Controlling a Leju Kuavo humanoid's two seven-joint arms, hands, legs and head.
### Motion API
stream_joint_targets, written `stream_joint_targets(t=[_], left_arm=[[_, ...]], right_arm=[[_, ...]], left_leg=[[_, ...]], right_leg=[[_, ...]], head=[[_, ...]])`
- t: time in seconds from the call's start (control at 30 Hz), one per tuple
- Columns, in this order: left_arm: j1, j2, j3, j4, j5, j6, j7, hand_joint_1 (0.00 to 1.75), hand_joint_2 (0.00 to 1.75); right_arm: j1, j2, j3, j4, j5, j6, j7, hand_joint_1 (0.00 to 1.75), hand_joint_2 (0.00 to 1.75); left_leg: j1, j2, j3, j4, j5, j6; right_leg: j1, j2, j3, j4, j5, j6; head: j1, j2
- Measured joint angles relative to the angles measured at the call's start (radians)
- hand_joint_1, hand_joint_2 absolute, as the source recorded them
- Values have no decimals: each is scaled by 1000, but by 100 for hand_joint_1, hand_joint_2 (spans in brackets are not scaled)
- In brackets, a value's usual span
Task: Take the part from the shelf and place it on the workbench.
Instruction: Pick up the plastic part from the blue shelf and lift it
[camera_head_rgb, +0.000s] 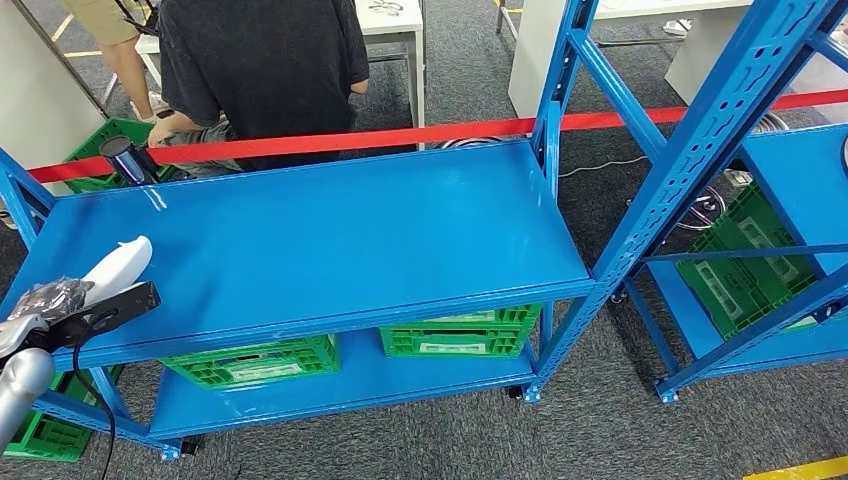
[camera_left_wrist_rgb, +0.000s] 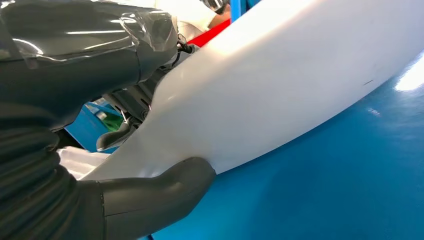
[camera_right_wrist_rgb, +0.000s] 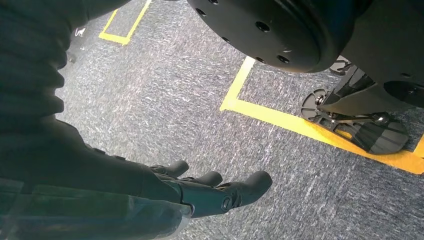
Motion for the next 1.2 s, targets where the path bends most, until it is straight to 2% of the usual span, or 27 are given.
stream_joint_targets(t=[0.2,0.57,0.63,0.7,0.8,0.87,0.93,0.97,1.1,1.2], left_arm=[[-5,-59,57,-19,301,71,-185,175,175],[-5,-71,67,-28,345,83,-207,175,175],[-3,-81,73,-38,383,96,-228,175,175],[2,-105,90,-70,485,130,-291,175,175],[28,-176,140,-220,780,186,-473,175,175],[66,-276,183,-522,982,187,-599,175,175],[95,-378,196,-838,1036,148,-640,175,175],[102,-407,192,-923,1041,123,-644,175,175],[145,-423,150,-969,1046,33,-637,175,175],[178,-423,106,-970,1044,12,-632,175,175]], right_arm=[[4,0,-1,0,-27,-15,-17,0,175],[5,0,-1,0,-29,-16,-22,0,175],[6,0,-1,0,-29,-18,-26,0,175],[9,0,-1,0,-30,-21,-36,0,175],[19,-2,-1,0,-25,-24,-66,0,175],[23,-8,3,0,-20,-11,-103,0,175],[23,-14,7,4,-24,3,-135,0,175],[23,-16,8,6,-26,5,-143,0,175],[23,-19,9,10,-16,4,-145,0,175],[23,-21,10,11,-12,3,-144,0,175]], left_leg=[[-1,-3,0,0,0,0],[-1,-3,0,0,0,0],[-1,-3,0,0,0,0],[-1,-2,-1,0,0,0],[-2,1,-1,1,0,0],[-3,2,-2,1,-1,1],[-3,1,-2,1,-2,2],[-3,1,-2,1,-2,3],[-2,1,-2,1,-2,3],[-2,1,-2,1,-2,3]], right_leg=[[0,-2,0,0,0,0],[0,-2,0,0,0,0],[-1,-2,0,0,0,0],[-1,-2,0,0,0,0],[-2,0,-1,0,1,2],[-2,1,-2,-1,1,2],[-3,1,-2,-1,1,2],[-3,1,-2,-1,1,2],[-2,1,-2,-1,1,2],[-2,1,-2,-1,1,2]], head=[[0,0],[0,0],[0,0],[0,0],[0,0],[0,0],[0,0],[0,0],[0,0],[0,0]])
